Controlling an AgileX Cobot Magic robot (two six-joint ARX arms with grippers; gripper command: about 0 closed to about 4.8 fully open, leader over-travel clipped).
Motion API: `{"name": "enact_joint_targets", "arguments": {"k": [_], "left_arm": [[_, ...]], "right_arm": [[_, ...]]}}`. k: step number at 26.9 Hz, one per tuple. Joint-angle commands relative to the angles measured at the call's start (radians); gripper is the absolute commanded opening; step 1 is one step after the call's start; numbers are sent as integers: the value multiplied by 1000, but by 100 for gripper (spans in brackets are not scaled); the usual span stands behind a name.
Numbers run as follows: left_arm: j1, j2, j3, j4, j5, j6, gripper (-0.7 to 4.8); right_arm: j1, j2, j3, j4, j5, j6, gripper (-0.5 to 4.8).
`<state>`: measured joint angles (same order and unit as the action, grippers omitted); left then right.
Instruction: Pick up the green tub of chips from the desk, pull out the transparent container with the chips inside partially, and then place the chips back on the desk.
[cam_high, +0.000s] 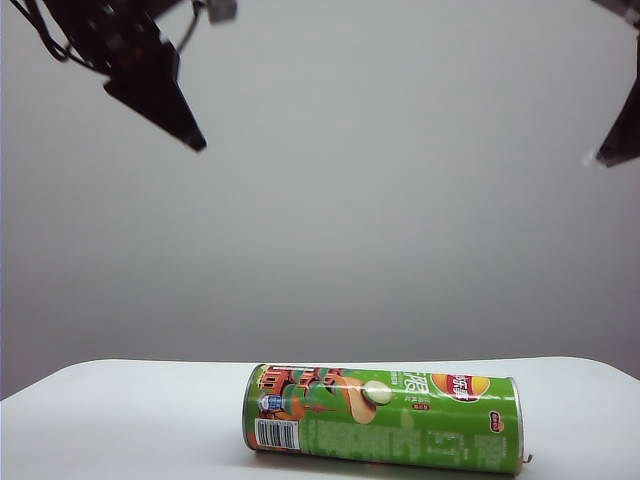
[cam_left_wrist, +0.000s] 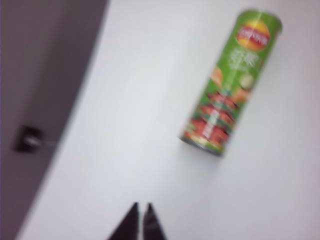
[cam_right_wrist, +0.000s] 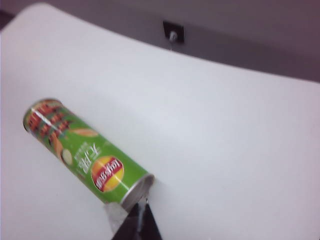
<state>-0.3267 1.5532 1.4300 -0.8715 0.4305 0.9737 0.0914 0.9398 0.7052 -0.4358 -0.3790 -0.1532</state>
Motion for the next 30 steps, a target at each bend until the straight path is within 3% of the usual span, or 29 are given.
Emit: {"name": "enact_joint_targets", "arguments": {"k": [1, 7, 10, 11, 13, 20, 30], "left_arm": [[-55, 124, 121, -140, -74, 69, 136], [-153, 246, 172, -122, -185, 202, 286], [-197, 289, 172, -88, -235, 217, 466], [-209, 302, 172, -80, -242, 203, 479], [-235, 328, 172, -64, -252, 158, 479], [-262, 415, 172, -36, -243, 133, 479], [-260, 533, 180, -6, -232, 118, 479]], "right_arm": [[-6, 0, 6, 30, -24, 45, -4], [-5, 0, 5, 55, -28, 100, -4], [-5, 0, 3, 54, -38, 100, -4], [-5, 1, 3, 51, -46, 100, -4], [-5, 5, 3, 44, -50, 100, -4], [-4, 5, 3, -2, -122, 100, -4], [-4, 5, 3, -81, -42, 127, -4]]}}
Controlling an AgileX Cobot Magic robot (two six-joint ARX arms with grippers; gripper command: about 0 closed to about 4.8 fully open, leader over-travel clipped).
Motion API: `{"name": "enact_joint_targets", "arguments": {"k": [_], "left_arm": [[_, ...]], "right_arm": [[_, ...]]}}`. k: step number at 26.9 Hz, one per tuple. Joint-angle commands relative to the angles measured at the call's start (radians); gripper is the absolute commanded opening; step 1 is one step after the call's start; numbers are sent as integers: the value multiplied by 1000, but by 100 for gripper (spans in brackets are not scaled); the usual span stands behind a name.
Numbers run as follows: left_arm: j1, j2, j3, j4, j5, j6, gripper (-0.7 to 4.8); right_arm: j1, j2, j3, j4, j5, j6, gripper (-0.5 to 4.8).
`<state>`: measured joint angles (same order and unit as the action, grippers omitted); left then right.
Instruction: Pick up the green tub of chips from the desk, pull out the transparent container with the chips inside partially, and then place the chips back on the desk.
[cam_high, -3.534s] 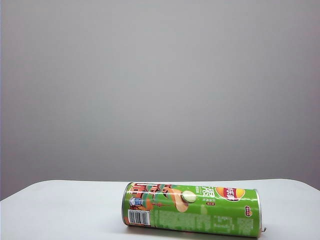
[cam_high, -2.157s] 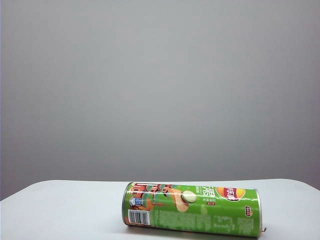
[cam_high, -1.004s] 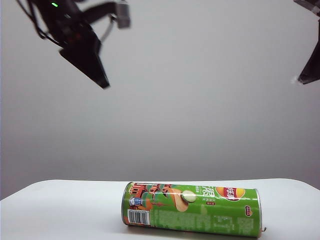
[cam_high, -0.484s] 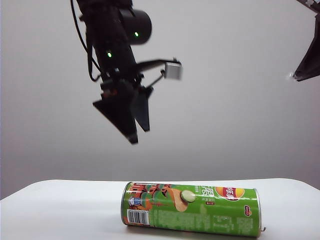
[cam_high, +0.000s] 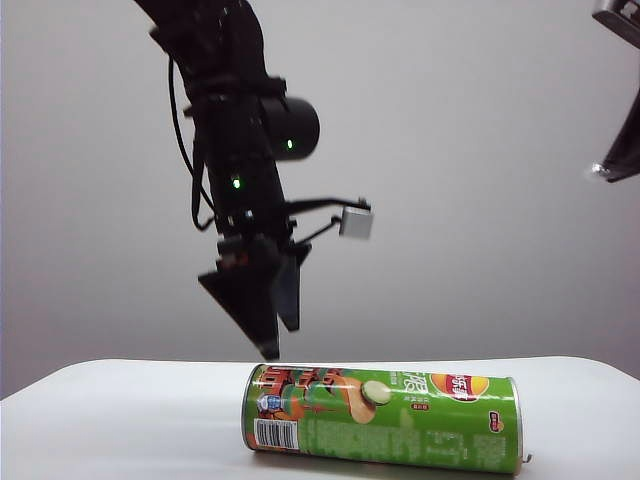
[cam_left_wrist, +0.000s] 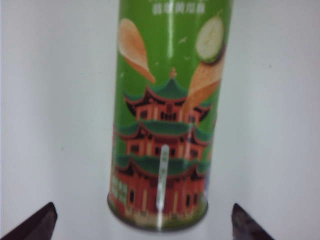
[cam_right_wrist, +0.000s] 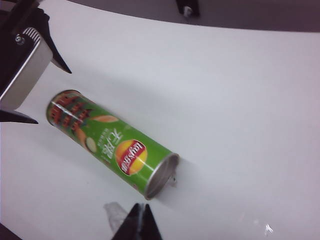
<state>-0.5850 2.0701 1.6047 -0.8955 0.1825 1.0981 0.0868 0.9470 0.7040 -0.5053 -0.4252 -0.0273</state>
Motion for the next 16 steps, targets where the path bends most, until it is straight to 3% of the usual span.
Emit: {"name": "enact_joint_targets", "arguments": {"k": [1, 16], "left_arm": [[-2, 26, 6, 24, 16, -6, 479], [-9, 122, 11, 88, 51, -7, 479]], "right_arm": [[1, -3, 5, -18, 5, 1, -4], [5, -2, 4, -32, 4, -8, -4]]}}
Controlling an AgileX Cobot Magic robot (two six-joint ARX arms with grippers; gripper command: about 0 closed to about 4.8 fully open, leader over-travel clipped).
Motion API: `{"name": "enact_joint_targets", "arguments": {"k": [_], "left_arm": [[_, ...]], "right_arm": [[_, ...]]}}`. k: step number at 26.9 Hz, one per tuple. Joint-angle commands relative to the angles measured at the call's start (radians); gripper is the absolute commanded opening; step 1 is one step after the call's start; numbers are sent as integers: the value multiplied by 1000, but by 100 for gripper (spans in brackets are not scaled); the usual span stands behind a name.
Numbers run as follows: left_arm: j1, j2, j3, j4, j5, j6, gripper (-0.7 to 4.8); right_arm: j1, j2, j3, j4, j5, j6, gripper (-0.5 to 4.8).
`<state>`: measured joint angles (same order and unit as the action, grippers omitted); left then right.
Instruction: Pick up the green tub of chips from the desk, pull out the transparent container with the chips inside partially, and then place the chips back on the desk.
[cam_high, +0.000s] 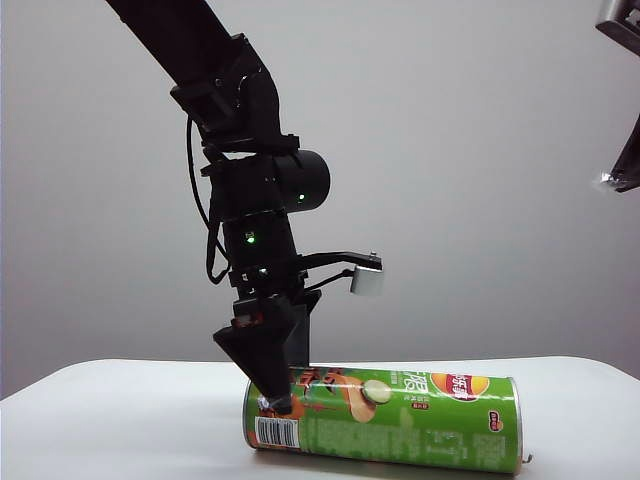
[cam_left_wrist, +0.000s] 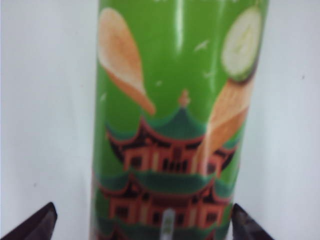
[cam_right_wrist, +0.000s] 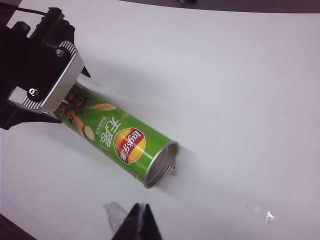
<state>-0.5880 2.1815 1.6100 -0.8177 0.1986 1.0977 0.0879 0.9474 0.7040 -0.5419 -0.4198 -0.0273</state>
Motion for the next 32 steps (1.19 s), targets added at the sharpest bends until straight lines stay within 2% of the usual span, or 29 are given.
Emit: {"name": "enact_joint_targets", "arguments": {"k": [1, 12, 14, 17, 18, 19, 20, 24, 28, 32], "left_arm": [[-11, 14, 5, 11, 43, -9, 479], [-17, 68, 5, 47, 37, -42, 479], [-17, 68, 5, 49, 29, -40, 419], [-18, 70, 5, 50, 29, -40, 362], [-19, 70, 5, 50, 29, -40, 323], [-19, 70, 5, 51, 23, -40, 244], [-19, 70, 5, 50, 23, -40, 206], [-23, 68, 6, 36, 9, -44, 202], [-29, 44, 8, 27, -114, -50, 210], [-23, -40, 9, 24, -132, -63, 209]], "right_arm": [[4, -3, 4, 6, -1, -8, -4], [4, -2, 4, 8, -1, -8, -4], [4, -1, 4, 16, -1, -8, -4], [4, 3, 4, 22, -1, -8, -4], [4, 5, 4, 23, -1, -8, -4], [4, 10, 4, 23, -1, -8, -4], [4, 12, 4, 23, -1, -8, -4], [4, 23, 4, 26, -1, -8, -4], [4, 23, 4, 34, -1, -7, -4], [4, 23, 5, 54, -2, -6, -4]]}}
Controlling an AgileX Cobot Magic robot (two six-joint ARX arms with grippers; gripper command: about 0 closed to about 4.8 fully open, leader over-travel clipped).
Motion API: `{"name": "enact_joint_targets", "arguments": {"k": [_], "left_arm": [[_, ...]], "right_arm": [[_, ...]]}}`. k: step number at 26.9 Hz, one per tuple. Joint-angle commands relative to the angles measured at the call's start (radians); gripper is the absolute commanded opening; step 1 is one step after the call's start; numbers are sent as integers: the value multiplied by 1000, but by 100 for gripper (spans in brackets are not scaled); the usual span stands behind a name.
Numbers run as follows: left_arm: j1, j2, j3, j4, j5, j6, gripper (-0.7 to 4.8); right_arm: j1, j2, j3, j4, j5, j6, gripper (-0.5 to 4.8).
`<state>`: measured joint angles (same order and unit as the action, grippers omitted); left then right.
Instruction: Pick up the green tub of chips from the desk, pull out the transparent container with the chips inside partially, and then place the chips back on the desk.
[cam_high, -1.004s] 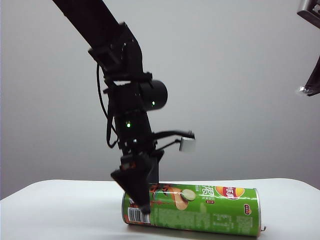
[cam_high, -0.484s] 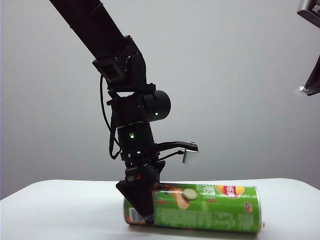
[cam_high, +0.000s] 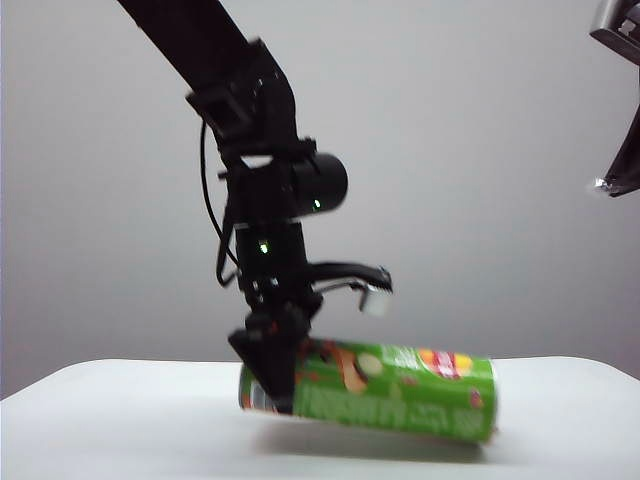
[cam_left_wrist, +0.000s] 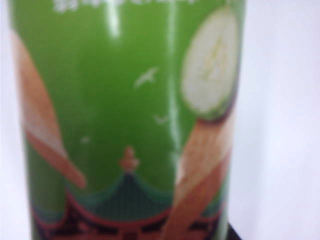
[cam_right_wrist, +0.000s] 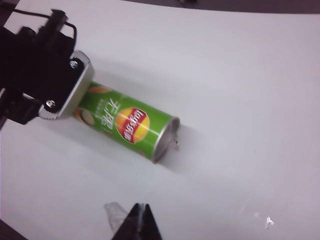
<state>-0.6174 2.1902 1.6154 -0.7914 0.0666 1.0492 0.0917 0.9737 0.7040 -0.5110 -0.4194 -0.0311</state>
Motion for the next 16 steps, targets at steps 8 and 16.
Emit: {"name": "enact_joint_targets", "arguments": {"k": [8, 16], "left_arm": [[49, -257, 3, -168, 23, -35, 210], [122, -521, 2, -243, 263, -47, 210]], "right_arm": [[-16, -5, 14, 116, -114, 108, -4], [-147, 37, 24, 507, -630, 453, 0]]}}
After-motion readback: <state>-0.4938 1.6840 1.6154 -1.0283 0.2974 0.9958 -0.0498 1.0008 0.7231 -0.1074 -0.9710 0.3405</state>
